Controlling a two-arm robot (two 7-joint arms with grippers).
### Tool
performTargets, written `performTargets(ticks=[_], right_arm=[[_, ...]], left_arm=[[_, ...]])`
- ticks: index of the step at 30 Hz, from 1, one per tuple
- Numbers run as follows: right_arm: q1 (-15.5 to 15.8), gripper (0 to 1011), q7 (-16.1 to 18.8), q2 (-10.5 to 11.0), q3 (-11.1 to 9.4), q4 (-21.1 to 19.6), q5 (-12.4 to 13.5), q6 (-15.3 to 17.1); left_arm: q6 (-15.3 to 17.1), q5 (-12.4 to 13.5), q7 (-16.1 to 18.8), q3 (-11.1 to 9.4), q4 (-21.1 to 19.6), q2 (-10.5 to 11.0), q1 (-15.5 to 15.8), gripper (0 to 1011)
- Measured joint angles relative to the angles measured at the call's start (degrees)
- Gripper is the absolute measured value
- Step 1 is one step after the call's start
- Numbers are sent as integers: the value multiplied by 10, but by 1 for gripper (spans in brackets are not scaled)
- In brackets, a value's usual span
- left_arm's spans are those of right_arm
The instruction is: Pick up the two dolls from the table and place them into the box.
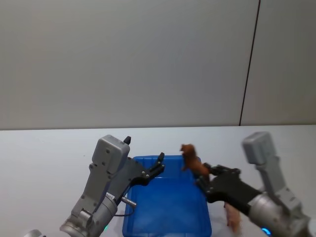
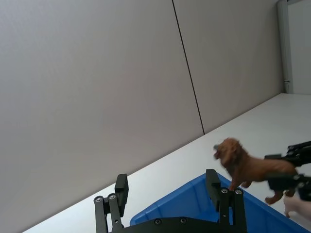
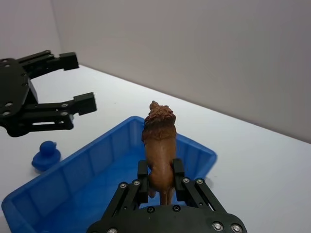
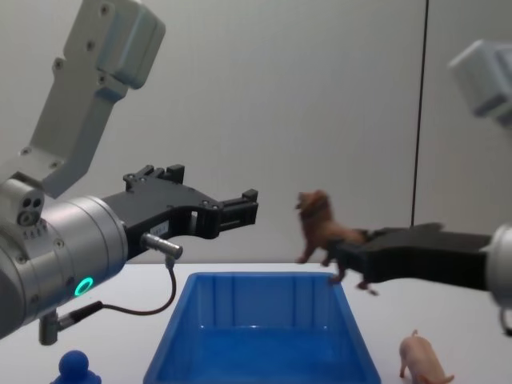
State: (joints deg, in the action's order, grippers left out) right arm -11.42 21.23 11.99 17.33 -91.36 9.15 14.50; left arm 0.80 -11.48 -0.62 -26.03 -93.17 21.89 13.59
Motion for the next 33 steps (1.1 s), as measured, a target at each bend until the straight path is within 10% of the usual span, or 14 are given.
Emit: performTargets(ticks=[16, 24, 33], right_arm=[[-42, 734, 24, -36, 26, 64, -45, 3], [-32, 974, 11, -21, 20, 55, -54, -13], [2, 1001, -16, 9, 4, 20, -40, -27]], left_arm=[[0, 0, 0, 0, 0, 0, 0, 1001], [0, 0, 0, 0, 0, 0, 0, 1001], [0, 0, 0, 0, 0, 0, 0, 1001]])
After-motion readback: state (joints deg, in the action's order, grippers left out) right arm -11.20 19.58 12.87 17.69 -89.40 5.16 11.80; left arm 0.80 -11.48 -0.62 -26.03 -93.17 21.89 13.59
